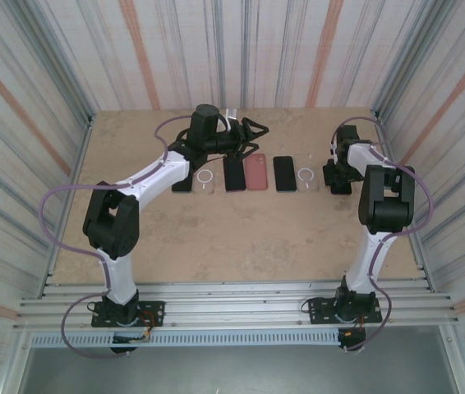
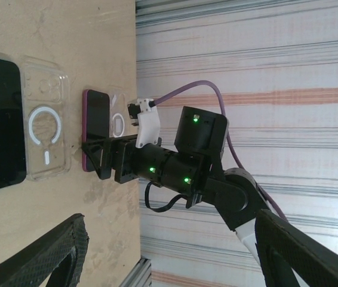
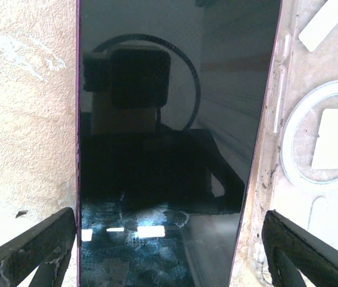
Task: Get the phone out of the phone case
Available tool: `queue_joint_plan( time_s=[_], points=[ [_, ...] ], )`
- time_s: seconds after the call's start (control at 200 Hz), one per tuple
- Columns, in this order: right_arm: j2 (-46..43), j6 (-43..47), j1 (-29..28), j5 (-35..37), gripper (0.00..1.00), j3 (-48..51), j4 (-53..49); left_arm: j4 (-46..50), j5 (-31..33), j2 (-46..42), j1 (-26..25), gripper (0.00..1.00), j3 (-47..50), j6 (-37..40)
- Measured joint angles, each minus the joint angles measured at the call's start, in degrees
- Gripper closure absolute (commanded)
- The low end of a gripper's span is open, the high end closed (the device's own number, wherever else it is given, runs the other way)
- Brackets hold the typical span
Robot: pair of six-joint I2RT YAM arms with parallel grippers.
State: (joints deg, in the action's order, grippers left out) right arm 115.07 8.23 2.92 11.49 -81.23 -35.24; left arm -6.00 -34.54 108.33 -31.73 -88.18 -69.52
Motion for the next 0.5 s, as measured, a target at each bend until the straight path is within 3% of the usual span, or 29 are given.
queue_joint_plan(
  time_s=[0.246,0.301,0.326,0.501],
  points=[
    [-6.69,-0.24,0.90,-9.57,0.15,0.68,0.61,8.09,0.48,-1.22,2.25,0.21,-0.02,8.87],
    [-10.03,-1.03,1.31,-13.33,0.13,2.08,1.84,11.45,1.11,-2.64,3.30,0.20,-0.02,13.03],
    [-11.69,-1.81,1.49,-15.13,0.00,2.93,2.58,12.76,1.42,-3.43,3.76,0.20,-0.02,15.04],
    [-22.91,-6.47,2.60,-26.60,0.01,11.58,10.73,20.63,6.21,-11.32,6.64,0.09,2.51,31.52]
  ],
)
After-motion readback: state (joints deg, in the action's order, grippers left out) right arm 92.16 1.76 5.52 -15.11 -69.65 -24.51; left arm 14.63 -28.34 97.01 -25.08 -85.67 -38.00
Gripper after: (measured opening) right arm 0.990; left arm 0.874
